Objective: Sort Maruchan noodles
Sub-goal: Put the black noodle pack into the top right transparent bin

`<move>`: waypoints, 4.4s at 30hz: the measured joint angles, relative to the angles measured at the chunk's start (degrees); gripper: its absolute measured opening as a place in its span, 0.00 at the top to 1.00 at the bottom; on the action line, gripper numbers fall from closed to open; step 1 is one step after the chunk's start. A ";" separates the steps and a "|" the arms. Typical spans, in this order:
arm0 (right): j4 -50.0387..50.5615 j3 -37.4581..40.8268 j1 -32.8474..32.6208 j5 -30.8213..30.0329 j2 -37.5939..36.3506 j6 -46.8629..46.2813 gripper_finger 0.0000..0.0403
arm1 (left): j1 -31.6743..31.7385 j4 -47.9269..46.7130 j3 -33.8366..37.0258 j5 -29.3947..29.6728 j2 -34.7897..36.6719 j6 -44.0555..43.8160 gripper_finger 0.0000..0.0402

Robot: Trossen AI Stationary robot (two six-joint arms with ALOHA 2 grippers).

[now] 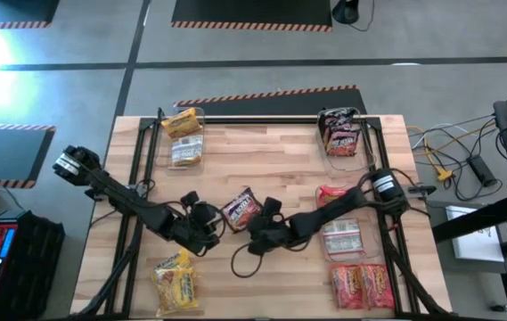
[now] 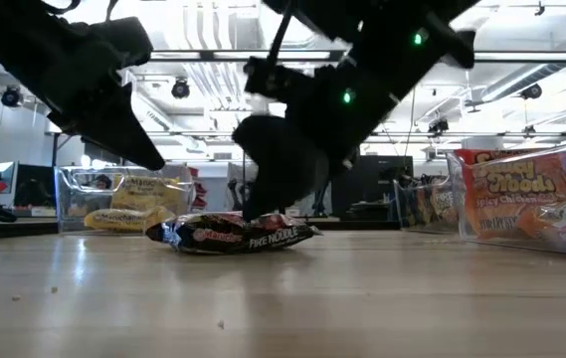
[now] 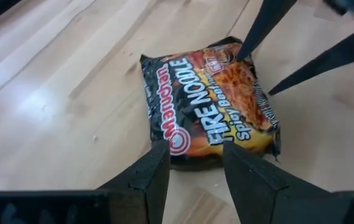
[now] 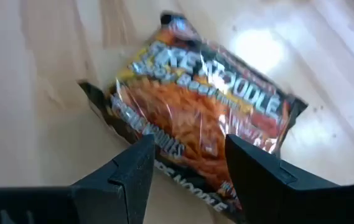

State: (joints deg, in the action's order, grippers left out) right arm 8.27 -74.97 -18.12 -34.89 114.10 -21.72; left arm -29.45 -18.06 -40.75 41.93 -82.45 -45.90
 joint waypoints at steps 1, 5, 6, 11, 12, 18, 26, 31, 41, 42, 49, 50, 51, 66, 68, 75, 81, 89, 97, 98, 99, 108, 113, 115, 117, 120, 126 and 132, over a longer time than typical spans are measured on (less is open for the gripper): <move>-0.01 0.03 0.03 -0.03 0.43 -0.31 0.54 | 0.04 0.10 0.02 0.04 0.04 -0.35 0.67; 0.55 0.07 0.05 -0.16 1.34 -0.82 0.54 | 0.04 2.93 0.02 2.32 0.06 -1.33 0.67; 0.60 0.41 0.05 -0.17 1.34 -1.09 0.54 | 0.04 4.08 0.03 2.97 0.06 -1.36 0.67; 0.78 1.82 0.01 -2.10 1.34 -1.26 0.54 | 0.04 14.06 1.32 4.49 0.09 -1.40 0.67; 0.71 2.21 0.03 -2.14 1.32 -1.26 0.54 | 0.04 15.85 1.79 4.48 0.09 -1.63 0.67; 0.65 5.15 0.03 -2.78 1.12 -1.20 0.54 | 0.05 20.13 5.72 3.60 0.09 -8.42 0.67; 0.77 6.41 0.39 -2.14 1.08 1.39 0.54 | 0.33 23.37 12.21 4.04 0.09 -29.17 0.67; 0.94 6.48 1.29 -1.31 1.08 3.23 0.54 | 1.01 31.14 16.11 4.06 0.09 -31.74 0.67; 0.36 6.56 2.54 -0.92 1.10 6.73 0.54 | 2.89 33.57 17.95 4.02 0.09 -31.15 0.54; 0.23 6.58 2.62 -0.94 1.12 7.21 0.54 | 3.27 33.59 17.90 4.02 0.07 -31.13 0.52; -0.30 6.59 3.07 -0.50 1.16 12.29 0.54 | 7.17 35.17 17.90 0.29 -2.01 -31.75 0.40; -0.34 6.59 3.17 -0.15 1.16 13.04 0.54 | 7.77 36.21 17.90 -1.10 -2.62 -32.00 0.39; -0.39 6.59 3.32 0.44 1.16 14.19 0.54 | 8.22 37.48 17.92 -1.77 -3.27 -32.49 0.38; -0.63 6.87 4.40 7.55 1.14 26.87 0.54 | 10.64 54.28 17.92 -2.87 -15.09 -31.98 0.37; -0.61 6.94 4.45 7.60 1.14 26.87 0.54 | 10.63 61.00 17.94 -4.12 -17.10 -30.64 0.37; -0.65 6.96 4.50 8.04 1.14 27.63 0.58 | 11.46 73.39 17.94 -6.11 -22.11 -27.87 0.37; -0.61 6.98 4.44 8.08 1.14 27.76 0.66 | 11.63 73.47 17.94 -6.62 -21.80 -27.10 0.37; 0.44 7.01 4.24 8.26 -1.11 26.37 0.67 | 11.67 73.07 17.94 -7.92 -21.46 -26.54 0.45; 4.75 7.37 2.86 9.61 -5.62 25.43 0.68 | 11.71 73.13 17.94 -8.73 -21.09 -26.21 0.59; 4.95 7.35 2.72 9.53 -5.97 24.67 0.68 | 11.71 73.11 17.94 -8.95 -20.98 -26.06 0.61; 5.19 7.33 2.67 9.19 -6.14 24.06 0.68 | 11.71 73.16 17.94 -9.01 -20.94 -25.97 0.63; 8.84 7.39 1.15 8.32 -6.32 21.68 0.67 | 11.67 75.29 18.01 -10.21 -20.88 -24.15 0.72; 13.84 6.05 -0.07 7.88 -7.91 18.76 0.68 | 12.33 76.29 18.01 -10.16 -20.69 -20.94 0.74; 15.62 5.97 -0.73 7.92 -8.96 17.17 0.68 | 12.88 77.51 18.01 -10.12 -20.68 -18.78 0.74; 16.73 5.97 -1.32 7.92 -10.12 15.06 0.68 | 13.63 79.46 17.97 -10.16 -20.68 -16.01 0.75; 18.46 5.95 -2.41 7.93 -12.23 11.91 0.68 | 15.25 81.96 17.96 -10.33 -20.66 -12.14 0.76; 18.98 5.95 -4.80 7.91 -17.13 6.75 0.69 | 17.33 83.43 17.96 -14.58 -20.61 -10.15 0.77; 18.99 5.95 -6.42 7.91 -20.82 6.19 0.69 | 17.09 84.15 17.96 -15.80 -20.61 -9.88 0.77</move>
State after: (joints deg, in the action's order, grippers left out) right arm 27.26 -69.01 -24.54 -26.98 93.28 -15.53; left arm -12.36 66.09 -22.79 26.13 -103.07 -55.79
